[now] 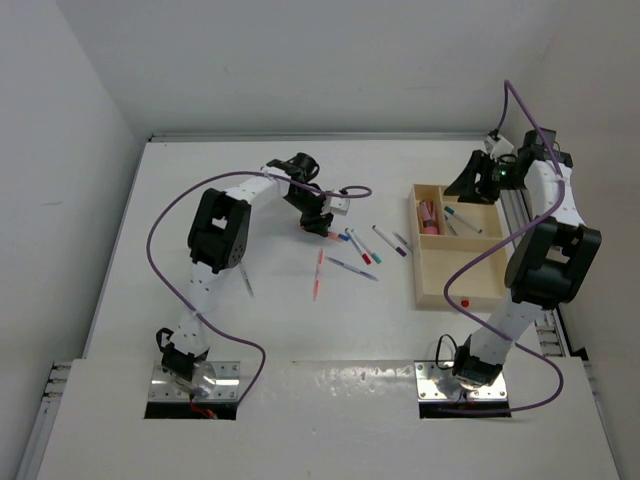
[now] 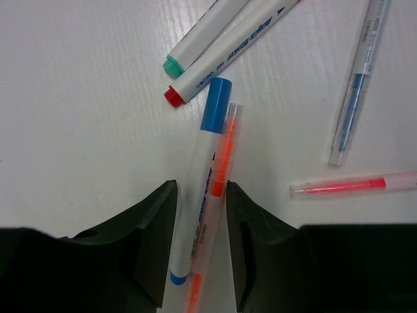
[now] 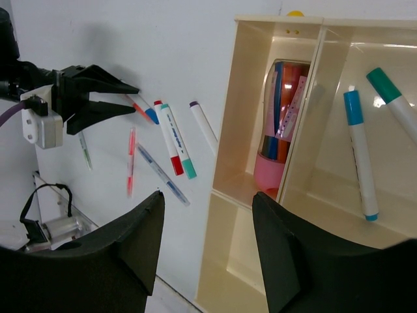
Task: Sort the stationery into containers
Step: Grab a piece of stationery with the left arm
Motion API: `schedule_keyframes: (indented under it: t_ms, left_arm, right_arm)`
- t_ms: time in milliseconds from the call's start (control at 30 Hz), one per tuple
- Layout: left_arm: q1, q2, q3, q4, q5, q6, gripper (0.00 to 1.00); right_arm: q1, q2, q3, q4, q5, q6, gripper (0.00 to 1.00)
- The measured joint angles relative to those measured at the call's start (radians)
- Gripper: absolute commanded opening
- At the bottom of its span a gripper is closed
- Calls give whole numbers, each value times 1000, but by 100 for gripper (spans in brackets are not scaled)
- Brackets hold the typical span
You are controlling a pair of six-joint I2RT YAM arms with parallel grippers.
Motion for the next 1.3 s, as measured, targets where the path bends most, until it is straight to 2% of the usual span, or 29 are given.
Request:
schedule_keyframes:
  t_ms: [267, 467, 633, 733, 800, 967, 1067, 1200, 1300]
  left_arm:
    - [0, 1, 0, 42, -33, -44, 40]
    - [0, 1, 0, 36, -29, -44, 34]
    - [0, 1, -4, 0, -16, -28, 34]
    - [1, -32, -66, -7, -6, -5, 35]
    - [1, -73, -130, -23, -7, 6, 40]
    - [1, -167, -277, -62, -18, 19, 67]
    - [6, -203, -326, -69, -24, 7, 73]
    - [4, -227, -354, -28, -43, -72, 72]
    - [-8, -254, -371, 66, -79, -189, 66]
  right_arm:
    - [0, 5, -2, -1, 0, 0, 56]
    - [0, 5, -2, -1, 0, 1, 56]
    - [0, 5, -2, -1, -1, 0, 56]
    - [0, 5, -2, -2, -3, 0, 56]
    - [0, 5, -2, -3, -4, 0, 56]
    - [1, 5, -2, -6, -10, 0, 56]
    - [2, 5, -2, -9, -11, 0, 57]
    - [3, 5, -3, -9, -19, 0, 57]
    - [8, 3, -12, -9, -26, 0, 57]
